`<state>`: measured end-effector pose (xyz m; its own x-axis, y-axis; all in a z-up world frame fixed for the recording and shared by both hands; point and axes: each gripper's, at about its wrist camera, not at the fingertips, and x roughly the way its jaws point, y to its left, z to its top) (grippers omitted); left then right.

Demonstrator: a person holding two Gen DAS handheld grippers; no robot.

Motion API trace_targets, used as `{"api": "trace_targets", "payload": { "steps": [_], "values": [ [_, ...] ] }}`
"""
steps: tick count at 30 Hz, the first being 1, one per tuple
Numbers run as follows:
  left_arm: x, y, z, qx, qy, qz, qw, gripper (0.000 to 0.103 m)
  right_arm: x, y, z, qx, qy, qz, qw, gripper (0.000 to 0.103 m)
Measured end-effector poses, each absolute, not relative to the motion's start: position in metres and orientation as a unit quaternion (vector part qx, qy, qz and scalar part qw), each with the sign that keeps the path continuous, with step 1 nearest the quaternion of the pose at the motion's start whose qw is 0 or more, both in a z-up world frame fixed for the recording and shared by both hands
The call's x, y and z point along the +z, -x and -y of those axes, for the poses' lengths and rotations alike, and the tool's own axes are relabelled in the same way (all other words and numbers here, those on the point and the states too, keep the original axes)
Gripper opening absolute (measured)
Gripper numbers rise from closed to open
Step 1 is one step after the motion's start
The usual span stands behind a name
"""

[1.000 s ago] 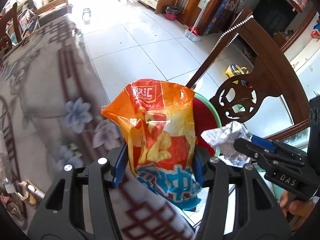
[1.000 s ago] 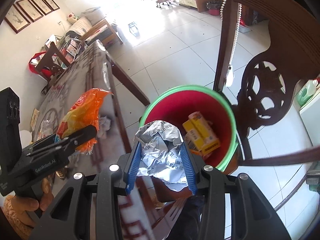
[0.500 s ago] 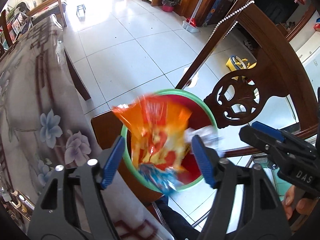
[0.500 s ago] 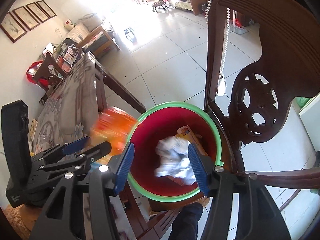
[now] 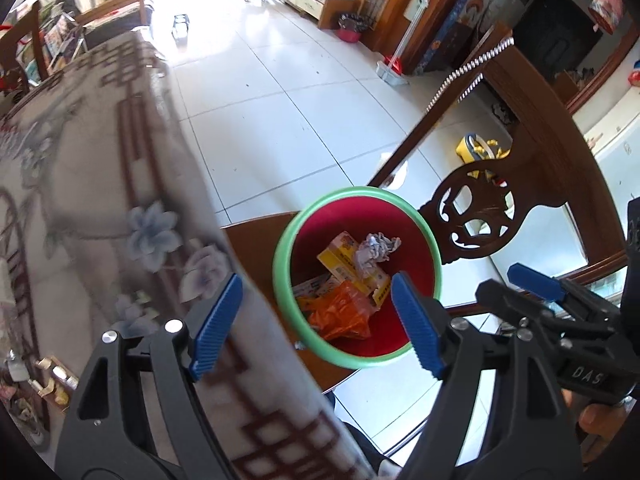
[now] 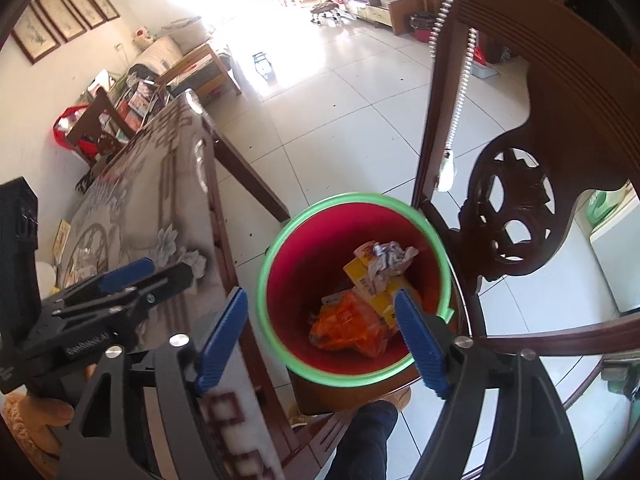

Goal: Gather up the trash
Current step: 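Move both open tools back over the table toward the crumpled paper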

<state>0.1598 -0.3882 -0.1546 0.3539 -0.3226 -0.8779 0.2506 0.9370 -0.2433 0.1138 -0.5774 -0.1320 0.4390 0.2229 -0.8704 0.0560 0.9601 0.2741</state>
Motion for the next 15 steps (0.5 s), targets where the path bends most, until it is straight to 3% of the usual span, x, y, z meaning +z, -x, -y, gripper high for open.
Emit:
{"api": "trace_targets", "payload": {
  "steps": [15],
  "values": [
    [-0.134,-0.087,0.203,-0.066,0.104,-0.517,0.847,0.078,-0.116,-0.089,0.416,0.140,-0.077,-0.523,0.837,0.078]
  ]
}}
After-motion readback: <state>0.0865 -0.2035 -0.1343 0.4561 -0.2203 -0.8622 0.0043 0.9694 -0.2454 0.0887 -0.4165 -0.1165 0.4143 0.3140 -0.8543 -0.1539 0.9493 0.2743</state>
